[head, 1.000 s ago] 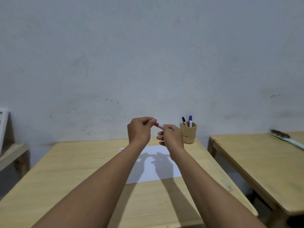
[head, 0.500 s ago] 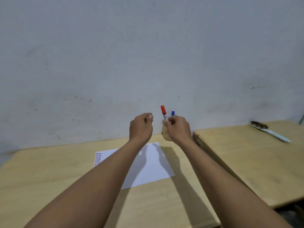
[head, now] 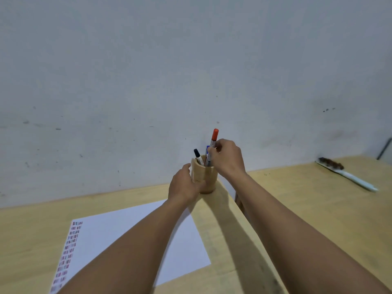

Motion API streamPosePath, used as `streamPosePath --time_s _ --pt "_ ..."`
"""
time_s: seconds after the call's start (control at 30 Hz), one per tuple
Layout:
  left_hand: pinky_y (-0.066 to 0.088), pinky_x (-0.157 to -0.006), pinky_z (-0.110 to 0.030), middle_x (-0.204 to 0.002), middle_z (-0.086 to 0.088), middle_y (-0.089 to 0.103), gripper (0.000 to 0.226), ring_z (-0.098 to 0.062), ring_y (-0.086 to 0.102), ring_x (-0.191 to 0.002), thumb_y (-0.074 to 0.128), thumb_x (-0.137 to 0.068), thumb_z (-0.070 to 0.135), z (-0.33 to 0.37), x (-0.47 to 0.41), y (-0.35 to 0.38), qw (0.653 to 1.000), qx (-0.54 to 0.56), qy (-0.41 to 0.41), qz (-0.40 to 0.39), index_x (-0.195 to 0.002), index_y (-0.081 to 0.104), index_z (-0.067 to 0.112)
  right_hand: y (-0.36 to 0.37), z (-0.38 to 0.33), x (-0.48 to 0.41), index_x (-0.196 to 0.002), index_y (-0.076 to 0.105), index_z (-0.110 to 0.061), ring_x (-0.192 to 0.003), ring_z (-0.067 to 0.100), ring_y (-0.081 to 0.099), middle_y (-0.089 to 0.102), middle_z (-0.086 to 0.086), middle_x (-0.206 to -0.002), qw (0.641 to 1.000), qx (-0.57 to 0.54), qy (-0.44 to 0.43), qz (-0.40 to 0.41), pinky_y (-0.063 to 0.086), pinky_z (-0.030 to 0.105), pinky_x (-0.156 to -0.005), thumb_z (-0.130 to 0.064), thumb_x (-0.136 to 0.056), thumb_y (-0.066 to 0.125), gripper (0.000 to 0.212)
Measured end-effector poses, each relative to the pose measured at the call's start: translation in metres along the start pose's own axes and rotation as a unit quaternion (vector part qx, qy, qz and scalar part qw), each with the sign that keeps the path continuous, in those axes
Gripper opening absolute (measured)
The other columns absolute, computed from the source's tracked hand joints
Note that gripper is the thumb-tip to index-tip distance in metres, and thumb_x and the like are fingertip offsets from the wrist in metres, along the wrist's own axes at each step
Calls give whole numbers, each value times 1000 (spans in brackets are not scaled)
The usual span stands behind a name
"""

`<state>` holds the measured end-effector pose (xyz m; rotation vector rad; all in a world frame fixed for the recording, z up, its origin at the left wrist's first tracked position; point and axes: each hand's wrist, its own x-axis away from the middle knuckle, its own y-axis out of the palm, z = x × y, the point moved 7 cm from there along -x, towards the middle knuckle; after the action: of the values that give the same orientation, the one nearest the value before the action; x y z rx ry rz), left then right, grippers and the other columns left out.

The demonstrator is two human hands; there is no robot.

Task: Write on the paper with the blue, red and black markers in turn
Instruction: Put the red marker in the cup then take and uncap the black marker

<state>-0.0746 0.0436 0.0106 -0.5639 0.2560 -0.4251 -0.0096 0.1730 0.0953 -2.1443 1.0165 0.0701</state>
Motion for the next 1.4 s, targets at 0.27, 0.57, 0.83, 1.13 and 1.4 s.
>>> streamPosePath --time_s 0.27,0.57,0.83,1.13,1.4 --pt "49 -65 -32 -99 6 70 46 -19 63 -84 76 -71 33 0 -16 22 1000 16 23 10 -113 60 23 36 38 -18 -84 72 -10 -67 23 60 62 0 -68 995 63 64 -53 36 27 -51 -30 -96 63 25" --pt "48 -71 -30 -107 1 69 47 -23 64 -95 55 -76 2 -11 -20 28 999 11 22 22 -120 57 18 41 15 -7 -102 59 -16 -81 28 60 66 1 -90 994 111 -11 -18 46 34 -67 -26 -90 58 15" --pt "43 -71 -27 -96 10 61 45 -16 56 -85 65 -77 3 -8 -14 25 998 54 19 11 -120 60 18 53 16 -17 -94 75 -11 -79 29 63 70 6 -87 985 143 20 -98 43 30 -60 -17 -84 55 23" --pt "55 -86 -38 -121 1 69 54 -21 66 -108 66 -78 10 -13 -14 21 999 37 14 21 -131 57 19 41 12 -11 -111 65 -16 -90 25 65 70 2 -101 994 95 -51 -5 52 36 -73 -33 -101 49 26" --pt "44 -101 -28 -136 -5 61 58 -19 58 -124 64 -91 14 -5 -2 -29 995 51 29 80 -146 47 18 7 -41 11 -105 57 -12 -76 28 58 58 2 -99 987 44 -143 61 47 39 -66 -30 -101 49 21"
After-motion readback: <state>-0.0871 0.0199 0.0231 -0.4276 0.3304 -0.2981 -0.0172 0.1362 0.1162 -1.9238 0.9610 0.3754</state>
